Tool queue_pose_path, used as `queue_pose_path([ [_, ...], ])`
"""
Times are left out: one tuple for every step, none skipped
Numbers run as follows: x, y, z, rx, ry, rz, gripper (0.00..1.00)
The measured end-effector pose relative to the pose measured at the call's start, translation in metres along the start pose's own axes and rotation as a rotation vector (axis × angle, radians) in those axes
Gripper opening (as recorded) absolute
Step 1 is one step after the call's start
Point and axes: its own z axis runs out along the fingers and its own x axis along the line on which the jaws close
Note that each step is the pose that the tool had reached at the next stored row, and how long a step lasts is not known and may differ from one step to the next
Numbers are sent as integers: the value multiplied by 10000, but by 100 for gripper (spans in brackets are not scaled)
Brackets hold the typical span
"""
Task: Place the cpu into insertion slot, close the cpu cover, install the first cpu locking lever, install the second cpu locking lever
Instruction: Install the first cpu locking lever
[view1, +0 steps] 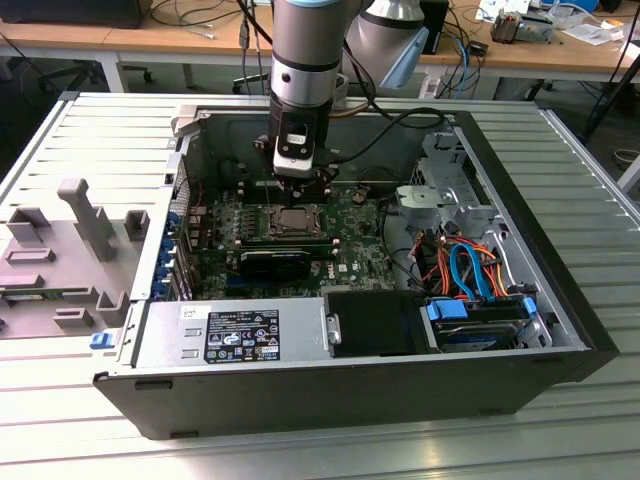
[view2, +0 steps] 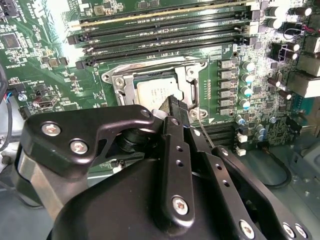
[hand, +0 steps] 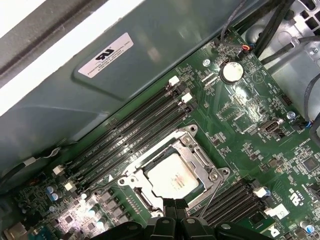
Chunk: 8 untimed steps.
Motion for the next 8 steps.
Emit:
queue_pose_path([
  [0,0,0,1,-1,-21,11],
  [0,0,0,3,-2,-57,11],
  [0,0,0,4,-4,-86,11],
  [0,0,0,6,-5,-120,11],
  [0,0,0,7,-7,-153,11],
  [0,0,0,8,-8,-184,11],
  [0,0,0,9,-9,-202,11],
  [0,0,0,11,-10,-218,11],
])
